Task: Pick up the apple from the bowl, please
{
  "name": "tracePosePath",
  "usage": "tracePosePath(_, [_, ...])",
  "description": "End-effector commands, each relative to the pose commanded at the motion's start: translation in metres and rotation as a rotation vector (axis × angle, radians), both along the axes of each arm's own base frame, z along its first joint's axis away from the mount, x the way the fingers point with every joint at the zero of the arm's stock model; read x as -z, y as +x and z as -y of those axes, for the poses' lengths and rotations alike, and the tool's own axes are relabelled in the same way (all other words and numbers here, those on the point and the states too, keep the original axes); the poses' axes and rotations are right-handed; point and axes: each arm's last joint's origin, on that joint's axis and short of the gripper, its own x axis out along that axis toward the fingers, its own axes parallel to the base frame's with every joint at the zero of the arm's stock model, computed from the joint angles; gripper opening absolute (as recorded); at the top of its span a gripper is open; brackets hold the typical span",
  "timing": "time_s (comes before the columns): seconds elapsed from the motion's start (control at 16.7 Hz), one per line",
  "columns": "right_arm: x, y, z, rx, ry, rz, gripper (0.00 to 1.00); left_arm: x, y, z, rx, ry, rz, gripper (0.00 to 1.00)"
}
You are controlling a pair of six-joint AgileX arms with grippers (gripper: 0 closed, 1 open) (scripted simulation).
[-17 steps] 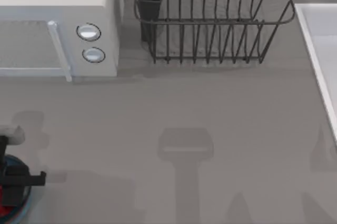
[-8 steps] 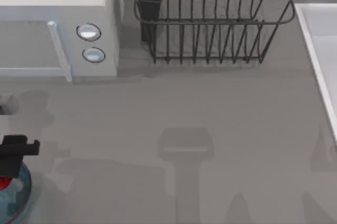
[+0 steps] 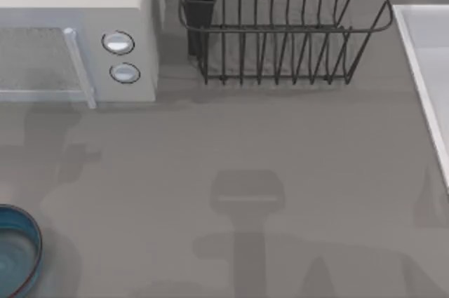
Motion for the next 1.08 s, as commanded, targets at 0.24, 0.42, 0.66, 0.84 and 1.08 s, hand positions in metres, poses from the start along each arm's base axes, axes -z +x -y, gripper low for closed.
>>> tracePosePath(0.24, [0.000, 0.000, 0.000, 0.000, 0.000, 0.000, 1.00, -0.040, -0.021, 0.000, -0.001, 0.000, 0.026, 0.00])
tracePosePath(0.42, [0.000, 0.000, 0.000, 0.000, 0.000, 0.000, 1.00, -0.043, -0.023, 0.000, -0.001, 0.001, 0.029, 0.00])
tracePosePath(0.66, [0.000, 0.000, 0.000, 0.000, 0.000, 0.000, 1.00, -0.040, -0.018, 0.002, -0.003, 0.002, 0.020, 0.00])
tracePosePath(0.84, [0.000, 0.000, 0.000, 0.000, 0.000, 0.000, 1.00, -0.027, 0.004, 0.025, -0.004, 0.007, -0.003, 0.00])
tracePosePath(1.08, [0.000, 0.000, 0.000, 0.000, 0.000, 0.000, 1.00, 0.008, 0.033, 0.093, -0.011, 0.026, -0.033, 0.00])
